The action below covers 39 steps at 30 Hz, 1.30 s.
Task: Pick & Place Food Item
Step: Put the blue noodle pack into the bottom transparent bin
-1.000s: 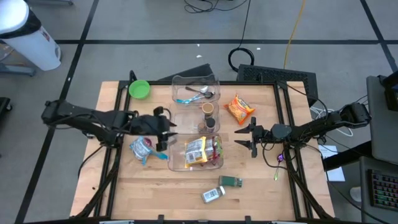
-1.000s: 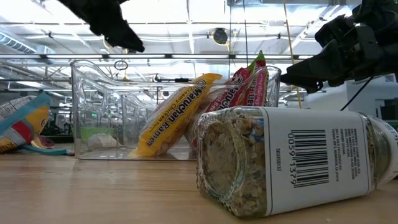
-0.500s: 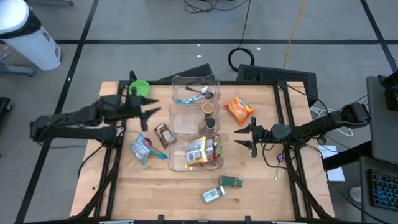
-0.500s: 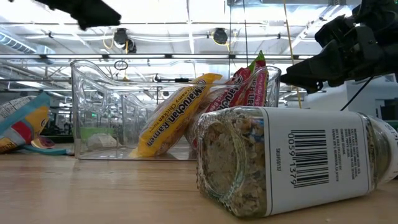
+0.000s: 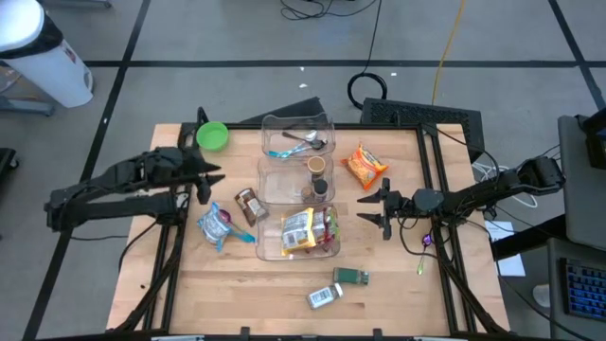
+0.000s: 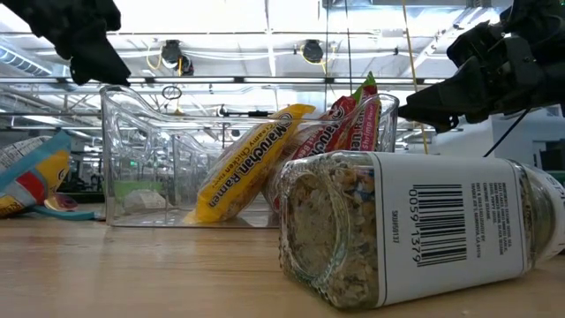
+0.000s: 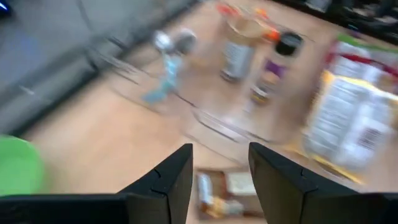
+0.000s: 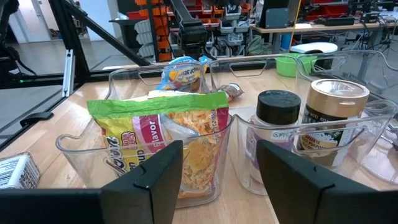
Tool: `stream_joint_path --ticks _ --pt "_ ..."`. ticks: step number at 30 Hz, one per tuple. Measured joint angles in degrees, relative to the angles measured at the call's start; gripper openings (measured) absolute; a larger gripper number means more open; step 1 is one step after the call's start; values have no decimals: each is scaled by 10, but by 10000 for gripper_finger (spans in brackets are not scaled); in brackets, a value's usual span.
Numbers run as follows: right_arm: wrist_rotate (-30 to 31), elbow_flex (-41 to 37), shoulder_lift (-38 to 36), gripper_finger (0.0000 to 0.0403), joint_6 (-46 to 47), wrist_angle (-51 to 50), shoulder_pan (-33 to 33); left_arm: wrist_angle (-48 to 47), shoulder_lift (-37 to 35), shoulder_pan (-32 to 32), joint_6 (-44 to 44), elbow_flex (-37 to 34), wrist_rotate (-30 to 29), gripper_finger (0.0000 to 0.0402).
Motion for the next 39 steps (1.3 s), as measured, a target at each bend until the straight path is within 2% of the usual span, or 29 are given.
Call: stream_joint_path --ticks 5,9,19,29,35,39 --pt "0 0 0 199 0 0 0 3 32 -21 -56 0 101 161" --pt "0 0 0 199 0 0 0 -6 71 -52 -99 0 118 161" --pt "0 0 0 199 0 0 0 -37 178 -124 -147 0 102 161" --pt "0 0 0 199 0 0 0 -160 188 -126 -213 0 100 161" --pt "0 0 0 199 0 1 0 -191 188 -122 -183 0 11 161" --pt "0 0 0 199 0 1 0 -207 188 -106 -151 0 -13 161"
